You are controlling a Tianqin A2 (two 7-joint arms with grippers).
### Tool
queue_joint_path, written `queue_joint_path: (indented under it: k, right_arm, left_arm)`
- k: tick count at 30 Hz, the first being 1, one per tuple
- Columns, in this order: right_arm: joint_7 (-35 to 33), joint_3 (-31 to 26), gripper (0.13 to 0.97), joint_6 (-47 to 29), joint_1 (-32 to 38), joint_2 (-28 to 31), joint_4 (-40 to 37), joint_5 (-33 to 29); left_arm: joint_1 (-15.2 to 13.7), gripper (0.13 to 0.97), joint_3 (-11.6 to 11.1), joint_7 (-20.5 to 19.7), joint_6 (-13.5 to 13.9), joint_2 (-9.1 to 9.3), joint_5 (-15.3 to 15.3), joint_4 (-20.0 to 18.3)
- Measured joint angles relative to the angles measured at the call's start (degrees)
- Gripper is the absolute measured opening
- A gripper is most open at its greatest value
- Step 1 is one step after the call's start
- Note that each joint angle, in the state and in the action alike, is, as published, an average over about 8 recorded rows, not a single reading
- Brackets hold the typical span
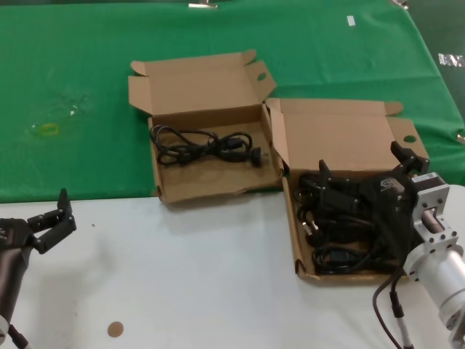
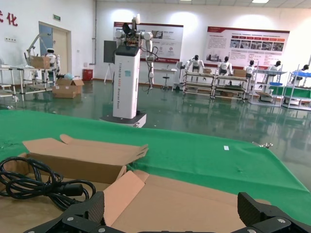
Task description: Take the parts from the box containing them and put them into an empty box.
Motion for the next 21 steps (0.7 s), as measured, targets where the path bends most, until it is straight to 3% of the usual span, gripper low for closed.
queue_joint_path:
  k: [21]
  right_arm:
    - [0.0, 0.0, 0.966, 0.0, 0.0, 0.0, 0.0, 0.0]
  left_arm:
    - [0.0, 0.966, 0.0, 0.0, 0.0, 0.0, 0.0, 0.0]
